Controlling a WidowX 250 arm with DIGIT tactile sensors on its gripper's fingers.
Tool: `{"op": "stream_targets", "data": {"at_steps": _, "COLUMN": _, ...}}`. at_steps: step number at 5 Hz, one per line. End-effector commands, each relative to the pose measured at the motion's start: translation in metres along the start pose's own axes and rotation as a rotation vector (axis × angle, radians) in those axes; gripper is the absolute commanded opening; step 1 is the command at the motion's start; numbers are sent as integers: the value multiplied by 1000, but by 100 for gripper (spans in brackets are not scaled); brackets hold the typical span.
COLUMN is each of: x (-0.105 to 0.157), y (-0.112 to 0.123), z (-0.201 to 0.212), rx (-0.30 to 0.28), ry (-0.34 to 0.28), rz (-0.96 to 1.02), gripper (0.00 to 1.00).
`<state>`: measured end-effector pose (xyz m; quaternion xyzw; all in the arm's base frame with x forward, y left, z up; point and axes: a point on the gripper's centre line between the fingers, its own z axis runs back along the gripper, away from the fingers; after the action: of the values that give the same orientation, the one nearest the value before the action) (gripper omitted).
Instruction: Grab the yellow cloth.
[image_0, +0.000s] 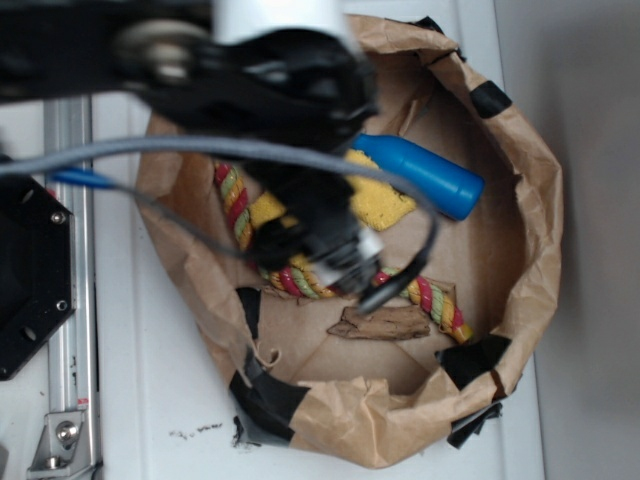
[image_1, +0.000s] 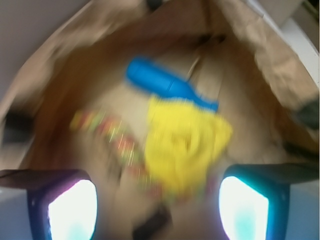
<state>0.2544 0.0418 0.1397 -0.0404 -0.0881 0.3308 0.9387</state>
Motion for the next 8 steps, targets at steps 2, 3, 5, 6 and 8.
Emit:
{"op": "stream_targets", "data": {"at_steps": 2, "x": 1, "y": 52, "z": -104, "rx": 146, "ry": 109, "rz": -129, "gripper": 100}}
{"op": "stream_targets", "data": {"at_steps": 3, "x": -8, "y": 41, "z": -108, "rx": 50, "ry": 206, "rz": -204, "gripper": 96}}
{"op": "stream_targets", "data": {"at_steps": 5, "x": -9, "y": 41, "z": -107, "rx": 94, "ry": 171, "rz": -182, "gripper": 0}}
{"op": "stream_targets", "data": {"at_steps": 6, "x": -10, "y": 39, "z": -104, "rx": 118, "ry": 146, "rz": -225, "gripper": 0}}
{"op": "stream_targets", "data": {"at_steps": 8, "x": -2, "y": 4, "z": -35, "rx": -43, "ry": -23, "rz": -382, "gripper": 0}}
